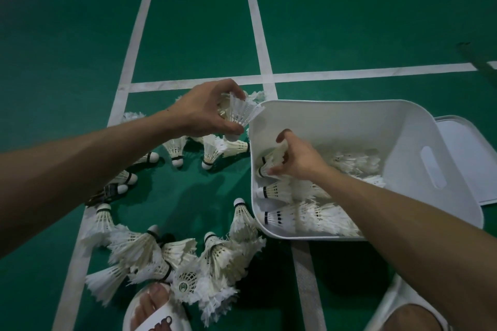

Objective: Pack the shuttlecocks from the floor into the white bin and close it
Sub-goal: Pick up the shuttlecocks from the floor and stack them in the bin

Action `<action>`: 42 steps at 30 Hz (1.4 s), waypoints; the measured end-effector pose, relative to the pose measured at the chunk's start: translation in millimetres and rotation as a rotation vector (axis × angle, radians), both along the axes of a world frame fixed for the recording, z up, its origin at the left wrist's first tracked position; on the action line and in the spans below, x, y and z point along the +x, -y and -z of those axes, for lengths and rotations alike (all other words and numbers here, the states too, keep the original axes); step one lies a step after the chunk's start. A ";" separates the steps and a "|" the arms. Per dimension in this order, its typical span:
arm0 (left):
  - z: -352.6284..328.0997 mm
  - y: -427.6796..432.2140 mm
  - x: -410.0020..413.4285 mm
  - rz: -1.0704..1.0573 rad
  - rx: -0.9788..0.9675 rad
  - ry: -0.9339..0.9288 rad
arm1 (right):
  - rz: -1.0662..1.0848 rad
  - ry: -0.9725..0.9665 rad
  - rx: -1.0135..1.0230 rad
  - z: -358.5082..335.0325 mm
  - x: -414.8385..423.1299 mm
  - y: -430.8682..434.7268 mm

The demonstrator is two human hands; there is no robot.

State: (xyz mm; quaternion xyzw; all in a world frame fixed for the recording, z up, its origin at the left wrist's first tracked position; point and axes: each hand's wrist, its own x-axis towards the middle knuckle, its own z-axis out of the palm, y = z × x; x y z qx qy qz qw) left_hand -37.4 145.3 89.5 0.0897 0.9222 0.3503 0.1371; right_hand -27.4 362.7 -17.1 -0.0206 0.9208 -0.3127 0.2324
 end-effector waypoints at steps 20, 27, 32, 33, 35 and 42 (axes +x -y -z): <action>-12.9 -91.1 -1.7 0.397 -0.183 -0.095 | 0.024 -0.075 -0.699 -108.0 16.4 -71.0; -0.1 -115.9 5.3 0.456 -0.208 -0.057 | 0.009 -0.121 -0.429 -89.5 20.2 -78.9; 7.6 -103.1 -11.7 0.418 -0.208 -0.035 | 0.029 -0.105 -0.311 -74.7 13.2 -97.5; 8.3 -99.4 -15.6 0.399 -0.225 -0.065 | 0.040 -0.117 -0.275 -70.0 11.9 -101.7; 9.2 -93.1 -21.1 0.373 -0.269 -0.113 | 0.053 -0.107 -0.223 -56.1 9.8 -105.2; 15.7 -82.7 -21.8 0.404 -0.298 -0.153 | 0.024 -0.118 -0.047 -12.6 4.3 -74.4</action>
